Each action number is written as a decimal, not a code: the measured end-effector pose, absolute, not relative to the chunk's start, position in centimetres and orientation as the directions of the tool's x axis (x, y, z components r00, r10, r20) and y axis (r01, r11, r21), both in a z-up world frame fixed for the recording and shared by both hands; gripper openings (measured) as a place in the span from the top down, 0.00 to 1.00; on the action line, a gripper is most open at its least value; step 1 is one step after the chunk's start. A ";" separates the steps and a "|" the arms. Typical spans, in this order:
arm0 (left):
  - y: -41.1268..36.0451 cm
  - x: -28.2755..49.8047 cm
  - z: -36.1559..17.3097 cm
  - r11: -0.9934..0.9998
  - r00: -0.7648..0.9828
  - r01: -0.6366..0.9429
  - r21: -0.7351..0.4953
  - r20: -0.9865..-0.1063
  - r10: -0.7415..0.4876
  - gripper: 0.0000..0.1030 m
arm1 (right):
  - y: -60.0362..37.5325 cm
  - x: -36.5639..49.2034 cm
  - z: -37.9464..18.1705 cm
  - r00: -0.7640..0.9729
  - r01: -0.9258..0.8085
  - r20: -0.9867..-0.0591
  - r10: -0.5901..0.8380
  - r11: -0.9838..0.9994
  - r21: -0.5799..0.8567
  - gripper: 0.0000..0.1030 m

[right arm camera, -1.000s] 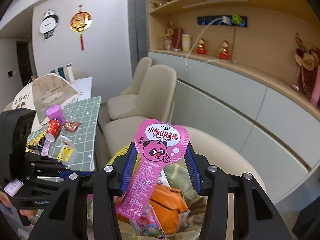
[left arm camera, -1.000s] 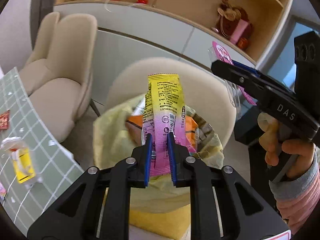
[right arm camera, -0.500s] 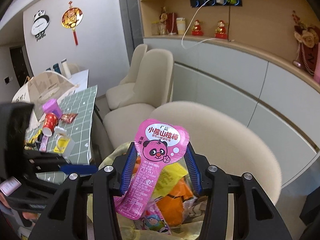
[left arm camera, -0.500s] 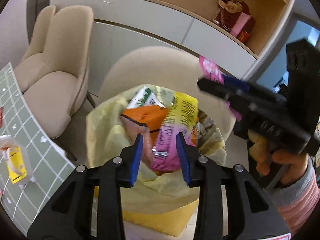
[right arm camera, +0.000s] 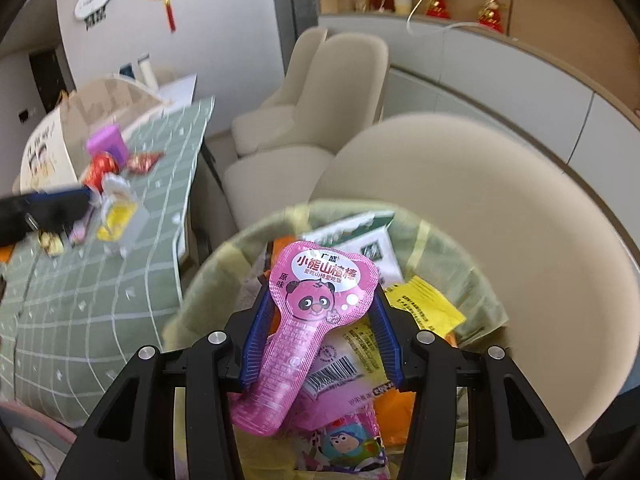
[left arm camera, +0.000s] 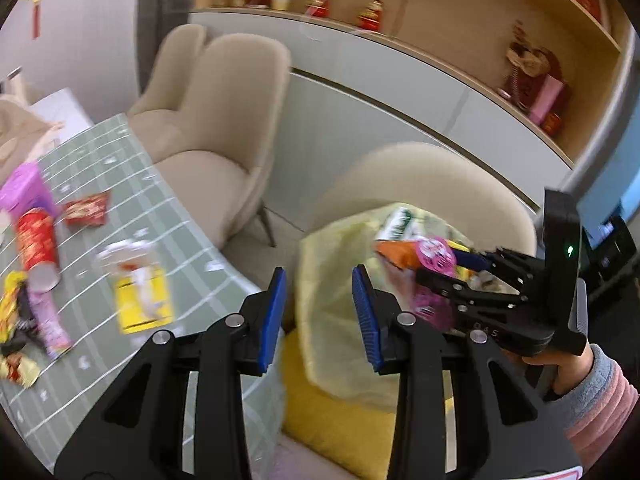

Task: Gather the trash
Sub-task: 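Carry both wrappers to the yellow trash bag and open both tools inside, then reach the right tool to the red snack stick packet and grasp it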

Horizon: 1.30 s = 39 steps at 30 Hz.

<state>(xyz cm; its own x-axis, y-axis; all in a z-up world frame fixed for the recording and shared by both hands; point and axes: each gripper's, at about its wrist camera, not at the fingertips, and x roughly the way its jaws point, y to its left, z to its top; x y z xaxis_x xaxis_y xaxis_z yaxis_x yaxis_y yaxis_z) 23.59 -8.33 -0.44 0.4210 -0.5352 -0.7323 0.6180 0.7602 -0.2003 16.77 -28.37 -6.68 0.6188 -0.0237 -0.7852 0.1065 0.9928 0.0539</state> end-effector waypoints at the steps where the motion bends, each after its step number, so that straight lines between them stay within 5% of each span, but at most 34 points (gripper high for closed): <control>1: -7.1 23.8 -0.5 0.779 0.438 0.595 -0.200 -0.732 -0.522 0.68 | -28.3 16.8 -6.8 0.614 0.103 -0.789 -0.025 0.993 0.049 0.56; 12: 6.3 25.8 -1.9 0.953 0.599 0.244 -0.177 -0.745 -0.292 0.68 | -27.7 16.9 -7.1 0.541 0.069 -0.841 -0.005 0.997 0.039 0.55; 16: 10.4 25.9 -2.0 0.987 0.653 0.102 -0.128 -0.740 -0.163 0.68 | -27.4 16.1 -4.8 0.581 0.061 -0.814 0.017 0.996 0.064 0.43; 23: 14.8 25.5 -2.6 0.993 0.663 -0.034 -0.114 -0.746 -0.063 0.68 | -24.5 17.2 0.1 0.657 -0.024 -0.753 0.026 1.000 0.014 0.43; 39: 16.9 27.7 -4.3 0.958 0.643 -0.028 -0.284 -0.739 -0.200 0.68 | -15.4 29.1 1.5 0.642 -0.353 -0.714 0.280 0.934 0.049 0.43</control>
